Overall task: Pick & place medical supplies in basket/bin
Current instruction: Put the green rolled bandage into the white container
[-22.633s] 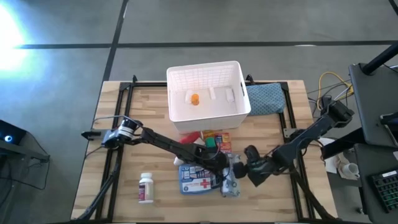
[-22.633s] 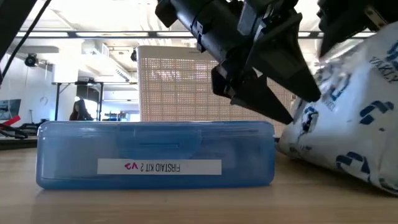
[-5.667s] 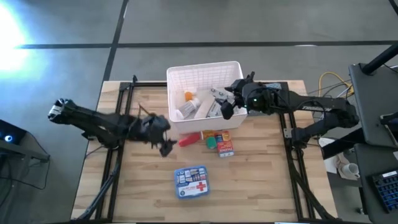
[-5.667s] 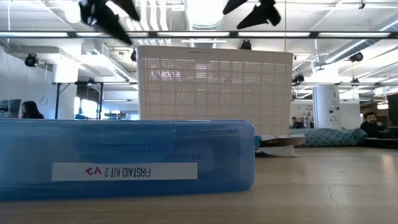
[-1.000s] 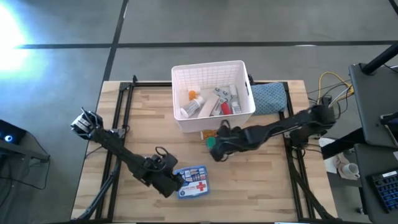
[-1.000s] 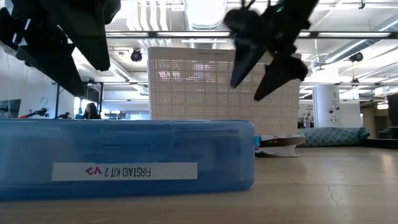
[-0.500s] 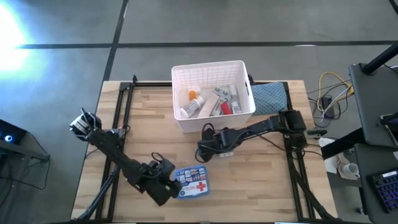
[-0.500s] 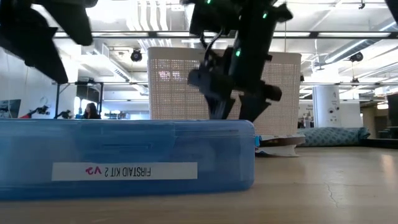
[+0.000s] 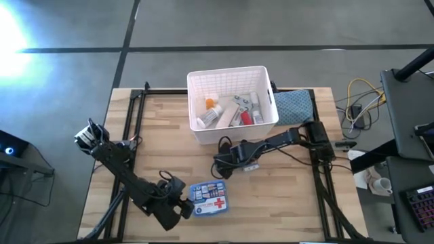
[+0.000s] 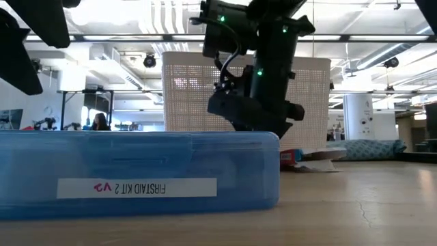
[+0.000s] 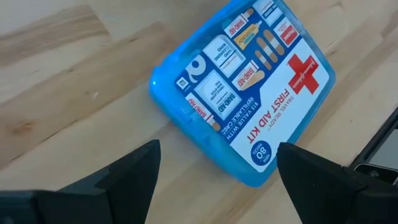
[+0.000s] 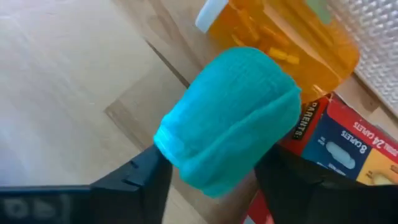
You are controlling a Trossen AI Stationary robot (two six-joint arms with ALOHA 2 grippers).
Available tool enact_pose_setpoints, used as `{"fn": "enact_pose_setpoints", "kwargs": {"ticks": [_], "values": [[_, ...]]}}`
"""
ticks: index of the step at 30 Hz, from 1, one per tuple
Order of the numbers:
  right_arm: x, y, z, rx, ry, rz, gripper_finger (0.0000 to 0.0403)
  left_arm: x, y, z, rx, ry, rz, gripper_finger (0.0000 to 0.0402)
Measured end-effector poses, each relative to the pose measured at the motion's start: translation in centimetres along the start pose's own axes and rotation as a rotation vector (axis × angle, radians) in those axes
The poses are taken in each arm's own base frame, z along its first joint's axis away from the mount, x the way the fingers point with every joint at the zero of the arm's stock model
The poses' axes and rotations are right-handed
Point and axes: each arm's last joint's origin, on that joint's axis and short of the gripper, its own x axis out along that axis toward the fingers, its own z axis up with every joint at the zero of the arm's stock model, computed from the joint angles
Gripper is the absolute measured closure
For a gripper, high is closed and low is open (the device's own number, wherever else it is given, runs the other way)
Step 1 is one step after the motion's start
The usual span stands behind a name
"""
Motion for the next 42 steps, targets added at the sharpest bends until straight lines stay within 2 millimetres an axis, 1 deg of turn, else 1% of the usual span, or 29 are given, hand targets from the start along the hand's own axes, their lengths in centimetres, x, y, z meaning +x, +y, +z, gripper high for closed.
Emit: {"fn": "enact_pose_setpoints", "kwargs": {"ticks": [6,9,11,12,15,18,20,22,24,27,29,31,33,35,39,42], "values": [[-1.0,-0.1,0.2,-0.032,-0.016,0.02,0.0278,0.0,0.0,0.1,0.001,-0.027,-0.002,0.0102],[-2.6,0.0,0.1,-0.048,-0.021,0.071,0.0311,0.0,0.0,0.1,0.0,-0.031,-0.004,0.0102],[-4.3,0.0,0.0,-0.055,-0.035,0.118,0.0329,0.0,0.0,0.1,0.0,-0.033,-0.004,0.0102],[-5.3,0.0,-0.1,-0.059,-0.05,0.142,0.0335,0.0,0.0,0.1,0.0,-0.036,-0.005,0.0102],[-9.4,-0.4,-0.3,-0.055,-0.122,0.235,0.0346,0.0,-0.1,0.2,0.0,-0.053,-0.009,0.0102],[-14.3,-1.4,-0.6,-0.035,-0.215,0.358,0.0348,0.0,-0.1,0.2,-0.004,-0.076,-0.019,0.0102],[-17.6,-2.5,-0.7,-0.009,-0.303,0.445,0.0348,0.0,-0.1,0.3,-0.005,-0.096,-0.023,0.0102],[-20.6,-4.0,-0.8,0.037,-0.425,0.488,0.0348,0.0,-0.2,0.3,-0.006,-0.11,-0.027,0.0102],[-23.2,-5.8,-0.8,0.103,-0.565,0.48,0.0349,0.0,-0.2,0.4,-0.007,-0.133,-0.033,0.0102],[-25.7,-9.1,-0.1,0.199,-0.744,0.39,0.0349,-0.1,-0.4,0.5,-0.004,-0.168,-0.044,0.0102],[-26.4,-11.5,1.0,0.256,-0.79,0.351,0.0349,-0.2,-0.5,0.6,-0.005,-0.193,-0.051,0.0102],[-26.4,-13.7,2.2,0.282,-0.783,0.334,0.0349,-0.2,-0.5,0.7,-0.007,-0.215,-0.056,0.0102],[-25.8,-15.7,3.6,0.281,-0.763,0.309,0.0347,-0.2,-0.5,0.8,-0.009,-0.232,-0.059,0.0102],[-24.8,-17.2,4.7,0.263,-0.719,0.274,0.0334,-0.1,-0.6,1.1,-0.02,-0.238,-0.059,0.0102],[-22.3,-18.8,6.4,0.262,-0.599,0.243,0.0275,0.2,-0.9,1.8,-0.058,-0.262,-0.077,0.0102],[-21.1,-19.0,6.8,0.271,-0.542,0.227,0.0222,0.5,-1.1,2.5,-0.085,-0.274,-0.082,0.0102]]}}
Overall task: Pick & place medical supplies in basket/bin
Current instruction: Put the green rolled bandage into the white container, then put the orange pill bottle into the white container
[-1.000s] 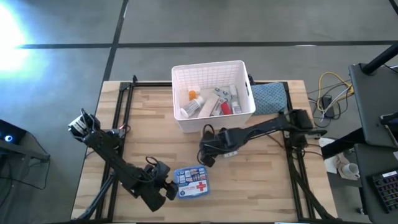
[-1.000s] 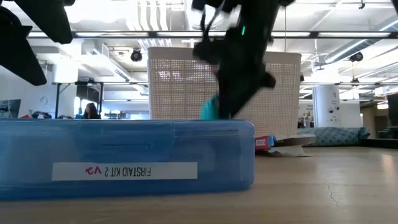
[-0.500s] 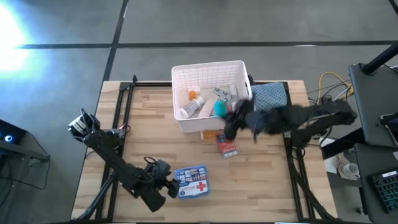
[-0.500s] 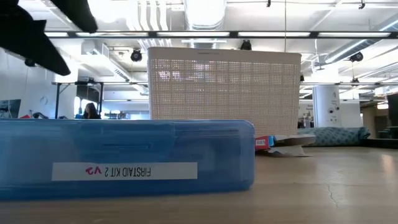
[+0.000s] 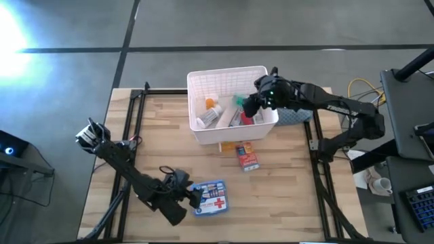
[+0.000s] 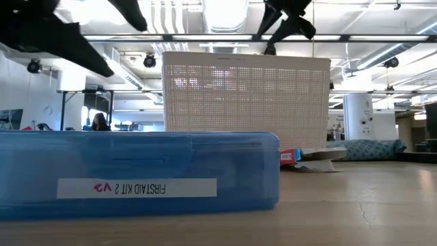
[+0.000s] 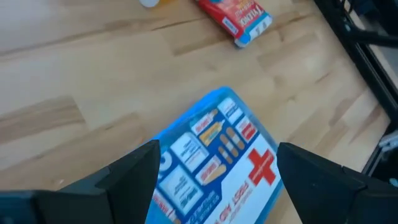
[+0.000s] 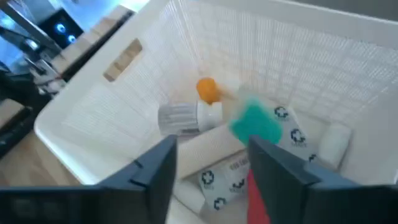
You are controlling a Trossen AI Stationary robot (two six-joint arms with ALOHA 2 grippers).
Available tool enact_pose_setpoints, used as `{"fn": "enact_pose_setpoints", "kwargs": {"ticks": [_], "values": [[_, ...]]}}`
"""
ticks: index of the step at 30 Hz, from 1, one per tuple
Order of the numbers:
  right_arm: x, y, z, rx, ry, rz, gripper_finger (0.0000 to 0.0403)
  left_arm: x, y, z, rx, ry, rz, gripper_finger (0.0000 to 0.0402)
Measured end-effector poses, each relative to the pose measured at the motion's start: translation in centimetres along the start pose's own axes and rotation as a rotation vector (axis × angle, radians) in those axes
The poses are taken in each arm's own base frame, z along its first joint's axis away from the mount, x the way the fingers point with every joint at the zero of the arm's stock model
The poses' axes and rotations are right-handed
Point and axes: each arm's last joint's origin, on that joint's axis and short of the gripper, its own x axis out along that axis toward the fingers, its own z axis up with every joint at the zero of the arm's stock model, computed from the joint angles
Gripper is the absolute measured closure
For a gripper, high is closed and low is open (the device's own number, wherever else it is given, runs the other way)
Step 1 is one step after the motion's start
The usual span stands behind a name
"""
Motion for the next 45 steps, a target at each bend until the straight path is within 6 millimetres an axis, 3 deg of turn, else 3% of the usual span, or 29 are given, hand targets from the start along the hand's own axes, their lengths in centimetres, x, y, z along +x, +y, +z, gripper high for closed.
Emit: {"fn": "enact_pose_setpoints", "kwargs": {"ticks": [5,8,11,15,20,24,29,39,45], "values": [[-0.4,0.5,-0.3,-0.03,0.002,0.024,0.0146,0.6,-0.4,0.8,0.019,-0.014,-0.007,0.0102],[-2.0,0.9,-0.6,-0.091,-0.019,0.069,0.0116,1.1,-0.8,1.4,0.099,-0.025,-0.029,0.0102],[-4.2,1.7,-1.3,-0.209,-0.032,0.132,0.0099,1.7,-1.5,2.3,0.29,-0.053,-0.064,0.0102],[-6.4,2.5,-3.2,-0.33,0.004,0.161,0.0092,2.8,-2.0,4.0,0.595,-0.102,-0.061,0.0102],[-8.2,2.8,-5.6,-0.423,0.04,0.057,0.0096,4.8,-1.5,7.0,0.796,-0.141,0.032,0.0102],[-9.3,3.0,-6.9,-0.431,0.034,0.001,0.0102,6.4,-1.1,9.6,0.874,-0.158,0.084,0.0102],[-9.8,3.0,-7.5,-0.418,-0.005,-0.057,0.0108,8.5,-1.5,11.8,0.869,-0.131,-0.023,0.0102],[-9.8,2.6,-7.4,-0.431,-0.039,-0.129,0.0108,12.6,-0.8,9.7,1.006,-0.058,0.022,0.0102],[-9.8,2.5,-7.3,-0.432,-0.086,-0.175,0.0115,15.8,-0.4,9.5,1.012,-0.045,0.105,0.0102]]}}
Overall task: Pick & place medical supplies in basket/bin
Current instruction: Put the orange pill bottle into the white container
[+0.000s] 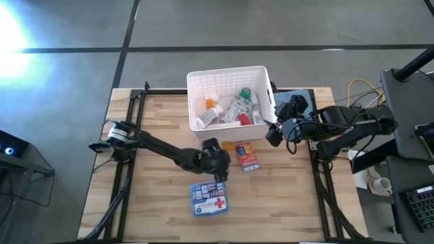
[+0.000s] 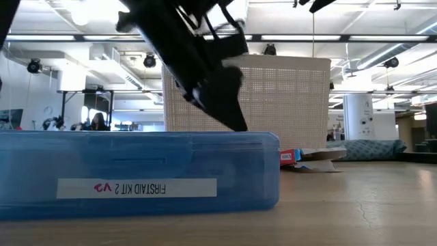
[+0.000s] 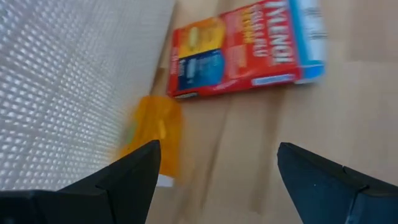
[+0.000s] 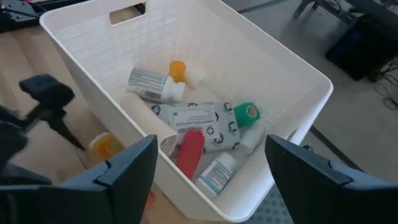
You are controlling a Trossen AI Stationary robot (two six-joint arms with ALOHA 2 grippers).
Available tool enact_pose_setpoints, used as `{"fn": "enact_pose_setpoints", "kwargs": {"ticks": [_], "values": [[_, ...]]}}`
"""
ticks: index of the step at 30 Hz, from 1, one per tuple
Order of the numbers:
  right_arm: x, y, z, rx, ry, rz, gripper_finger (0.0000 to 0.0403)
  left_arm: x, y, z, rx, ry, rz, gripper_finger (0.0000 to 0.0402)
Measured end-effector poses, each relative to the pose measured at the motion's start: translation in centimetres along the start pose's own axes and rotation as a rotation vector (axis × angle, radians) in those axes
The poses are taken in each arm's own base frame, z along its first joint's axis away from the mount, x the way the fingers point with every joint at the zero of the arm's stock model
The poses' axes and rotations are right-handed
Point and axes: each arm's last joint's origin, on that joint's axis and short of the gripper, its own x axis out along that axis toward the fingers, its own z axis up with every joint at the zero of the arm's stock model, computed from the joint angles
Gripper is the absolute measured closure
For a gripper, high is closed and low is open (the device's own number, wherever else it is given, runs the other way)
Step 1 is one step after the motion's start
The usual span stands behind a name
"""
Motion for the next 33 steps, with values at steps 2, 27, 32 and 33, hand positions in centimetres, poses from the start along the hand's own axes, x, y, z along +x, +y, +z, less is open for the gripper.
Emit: {"fn": "enact_pose_setpoints", "kwargs": {"ticks": [2,27,32,33], "values": [[0.0,0.0,0.0,0.0,0.0,-0.001,0.0117,1.0,0.1,0.2,-0.006,0.004,0.043,0.0102],[0.1,-0.1,-0.2,-0.016,0.015,-0.012,0.0128,4.0,1.7,-0.5,-0.016,0.08,0.057,0.0102],[0.1,-0.1,-0.2,-0.004,0.016,-0.013,0.0132,4.3,1.4,-0.4,-0.041,0.071,0.041,0.0102],[0.1,-0.1,-0.3,0.0,0.017,-0.014,0.0134,4.3,1.3,-0.2,-0.043,0.071,0.032,0.0102]]}}
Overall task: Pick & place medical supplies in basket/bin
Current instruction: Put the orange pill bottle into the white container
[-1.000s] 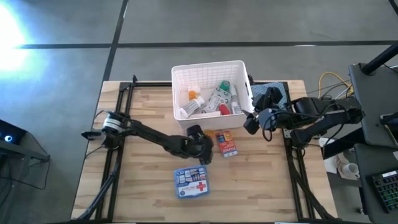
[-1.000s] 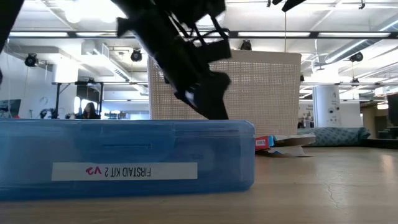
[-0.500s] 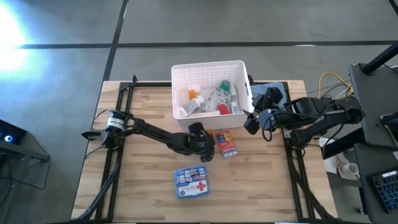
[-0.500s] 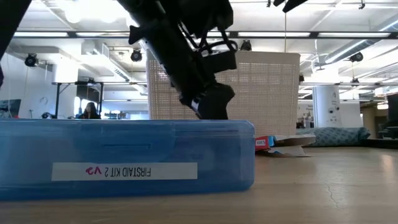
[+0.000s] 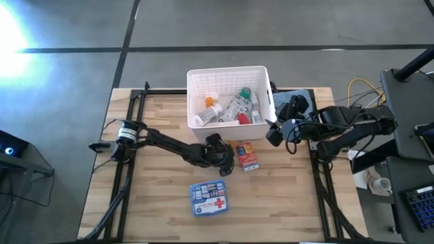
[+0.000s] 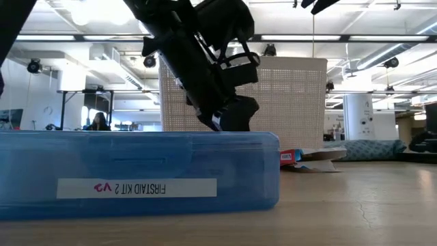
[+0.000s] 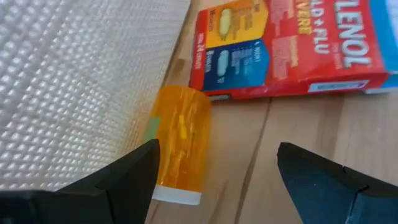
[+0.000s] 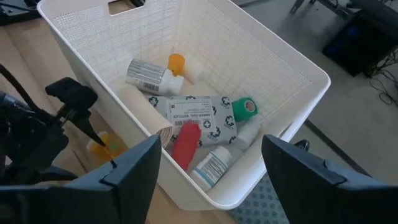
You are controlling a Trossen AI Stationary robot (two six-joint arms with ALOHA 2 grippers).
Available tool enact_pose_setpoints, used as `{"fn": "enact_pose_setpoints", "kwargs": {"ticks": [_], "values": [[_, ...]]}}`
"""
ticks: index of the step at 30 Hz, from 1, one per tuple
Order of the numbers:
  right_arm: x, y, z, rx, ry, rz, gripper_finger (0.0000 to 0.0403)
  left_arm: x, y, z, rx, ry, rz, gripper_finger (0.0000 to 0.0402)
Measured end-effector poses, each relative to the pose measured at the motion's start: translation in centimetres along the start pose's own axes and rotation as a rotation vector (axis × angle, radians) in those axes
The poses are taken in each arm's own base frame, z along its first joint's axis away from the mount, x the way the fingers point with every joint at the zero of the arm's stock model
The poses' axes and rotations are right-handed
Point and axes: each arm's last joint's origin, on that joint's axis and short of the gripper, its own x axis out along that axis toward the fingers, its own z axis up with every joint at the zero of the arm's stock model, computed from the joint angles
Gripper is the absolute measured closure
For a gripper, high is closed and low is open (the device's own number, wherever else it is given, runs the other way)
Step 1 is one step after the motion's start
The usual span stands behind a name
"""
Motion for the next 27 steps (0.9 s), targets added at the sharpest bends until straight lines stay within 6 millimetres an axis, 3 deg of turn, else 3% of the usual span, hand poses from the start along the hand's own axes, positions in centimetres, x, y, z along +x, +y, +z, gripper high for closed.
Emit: {"fn": "enact_pose_setpoints", "kwargs": {"ticks": [10,19,27], "values": [[0.0,0.0,-0.1,0.023,0.005,-0.002,0.0136,-1.4,-1.8,1.0,-0.119,0.024,-0.179,0.0102],[0.0,-0.1,-0.1,0.022,0.011,-0.006,0.0142,-2.9,-2.2,2.3,-0.03,-0.013,-0.046,0.0102],[0.0,-0.1,-0.2,0.021,0.012,-0.007,0.014,-1.7,-1.4,1.3,0.061,-0.005,0.043,0.0102]]}}
